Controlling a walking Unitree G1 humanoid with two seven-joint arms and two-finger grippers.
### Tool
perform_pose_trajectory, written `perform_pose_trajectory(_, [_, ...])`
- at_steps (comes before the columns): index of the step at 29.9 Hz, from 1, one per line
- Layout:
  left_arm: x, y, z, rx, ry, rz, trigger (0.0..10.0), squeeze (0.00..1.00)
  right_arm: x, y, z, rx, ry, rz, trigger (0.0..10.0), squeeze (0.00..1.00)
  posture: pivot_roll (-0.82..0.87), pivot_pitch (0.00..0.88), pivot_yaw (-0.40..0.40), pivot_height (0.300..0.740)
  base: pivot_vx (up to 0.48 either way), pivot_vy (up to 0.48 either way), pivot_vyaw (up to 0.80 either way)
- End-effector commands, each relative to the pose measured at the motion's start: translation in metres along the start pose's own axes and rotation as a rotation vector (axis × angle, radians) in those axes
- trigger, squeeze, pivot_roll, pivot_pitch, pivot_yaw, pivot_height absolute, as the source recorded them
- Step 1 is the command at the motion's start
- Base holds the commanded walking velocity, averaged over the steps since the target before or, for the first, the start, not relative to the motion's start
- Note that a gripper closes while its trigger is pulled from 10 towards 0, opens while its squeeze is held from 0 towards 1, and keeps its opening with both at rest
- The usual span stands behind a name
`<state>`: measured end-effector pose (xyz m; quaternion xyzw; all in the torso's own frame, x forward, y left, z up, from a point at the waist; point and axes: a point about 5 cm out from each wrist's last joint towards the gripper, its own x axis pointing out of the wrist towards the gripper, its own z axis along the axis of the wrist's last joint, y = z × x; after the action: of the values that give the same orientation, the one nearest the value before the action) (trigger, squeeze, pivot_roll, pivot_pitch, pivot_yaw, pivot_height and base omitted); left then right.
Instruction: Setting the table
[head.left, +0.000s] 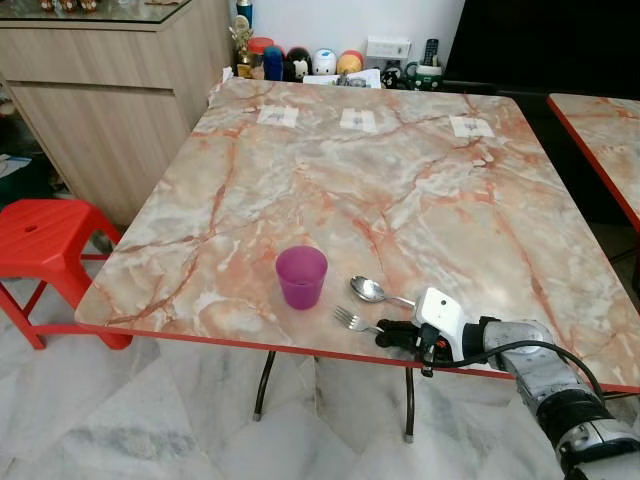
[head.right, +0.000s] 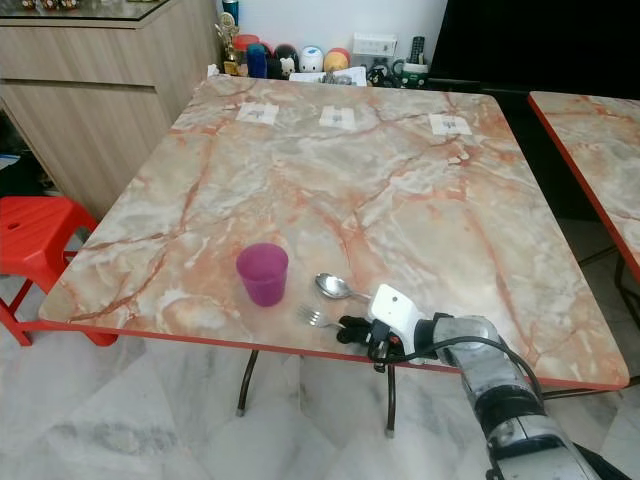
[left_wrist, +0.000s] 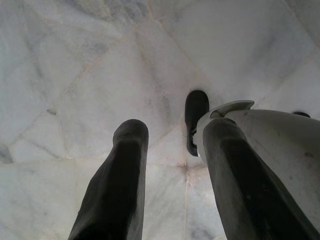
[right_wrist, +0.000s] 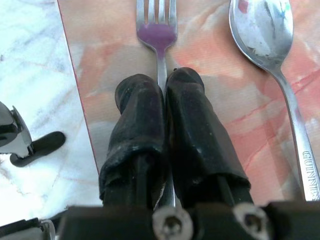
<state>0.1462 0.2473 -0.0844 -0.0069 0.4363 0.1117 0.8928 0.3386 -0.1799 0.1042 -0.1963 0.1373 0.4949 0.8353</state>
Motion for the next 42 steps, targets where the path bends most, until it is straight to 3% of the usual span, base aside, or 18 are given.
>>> perform_pose_trajectory(1, [-0.002,-0.001,-0.01,-0.004,0.039,0.003,10.0,0.0,-0.003,0.007,-0.015,0.043,0.045,0.016,0.0,0.0,0.12,0.187,-0.033,0.74,0.0,0.0,0.0])
perform_pose_trajectory(3, [-0.002,-0.001,-0.01,-0.005,0.039,0.002,10.0,0.0,-0.004,0.005,-0.01,0.039,0.011,0.0,0.0,0.0,0.12,0.185,-0.033,0.74,0.0,0.0,0.0])
perform_pose_trajectory(6, [-0.002,-0.002,-0.01,-0.002,0.041,-0.001,10.0,0.0,-0.007,-0.005,0.015,0.051,-0.152,-0.058,0.0,0.0,0.11,0.185,-0.034,0.74,0.0,0.0,0.0])
perform_pose_trajectory(13, [-0.002,-0.003,-0.011,-0.003,0.044,-0.005,10.0,0.0,-0.012,-0.01,0.035,0.055,-0.277,-0.136,0.0,0.0,0.1,0.185,-0.035,0.74,0.0,0.0,0.0])
perform_pose_trajectory(17, [-0.004,-0.003,-0.015,-0.006,0.051,-0.006,10.0,0.0,-0.02,-0.013,0.057,0.062,-0.406,-0.218,0.0,0.0,0.1,0.185,-0.036,0.74,0.0,0.0,0.0])
perform_pose_trajectory(20, [-0.004,-0.003,-0.016,-0.005,0.053,-0.007,10.0,0.0,-0.022,-0.016,0.062,0.068,-0.432,-0.277,0.0,0.0,0.09,0.182,-0.039,0.74,0.0,0.0,0.0])
perform_pose_trajectory(23, [-0.005,-0.003,-0.019,-0.003,0.06,-0.01,10.0,0.0,-0.022,-0.03,0.063,0.145,-0.487,-0.542,0.0,0.0,0.08,0.179,-0.045,0.74,0.0,0.0,0.0])
perform_pose_trajectory(24, [-0.005,-0.003,-0.021,-0.003,0.062,-0.011,10.0,0.0,-0.02,-0.03,0.06,0.202,-0.508,-0.637,10.0,0.0,0.09,0.18,-0.047,0.74,0.0,0.0,0.0])
perform_pose_trajectory(26, [-0.006,-0.004,-0.023,-0.006,0.066,-0.012,10.0,0.0,-0.018,-0.024,0.045,0.357,-0.543,-0.846,10.0,0.0,0.1,0.179,-0.045,0.74,0.0,0.0,0.0])
perform_pose_trajectory(27, [-0.006,-0.004,-0.024,-0.007,0.067,-0.012,10.0,0.0,-0.017,-0.022,0.039,0.391,-0.538,-0.898,10.0,0.0,0.1,0.179,-0.045,0.74,0.0,0.0,0.0])
perform_pose_trajectory(32, [-0.008,-0.004,-0.027,-0.005,0.073,-0.01,10.0,0.0,-0.013,-0.008,0.026,0.488,-0.526,-0.998,10.0,0.0,0.08,0.175,-0.043,0.74,0.0,0.0,0.0])
perform_pose_trajectory(38, [-0.008,-0.005,-0.028,-0.005,0.073,-0.011,10.0,0.0,-0.004,0.002,0.037,0.435,-0.557,-0.941,10.0,0.0,0.08,0.173,-0.047,0.74,0.0,0.0,0.0])
perform_pose_trajectory(42, [-0.008,-0.004,-0.027,-0.012,0.066,-0.005,10.0,0.0,-0.011,-0.008,0.048,0.411,-0.576,-0.988,10.0,0.0,0.07,0.159,-0.052,0.74,0.0,0.0,0.0])
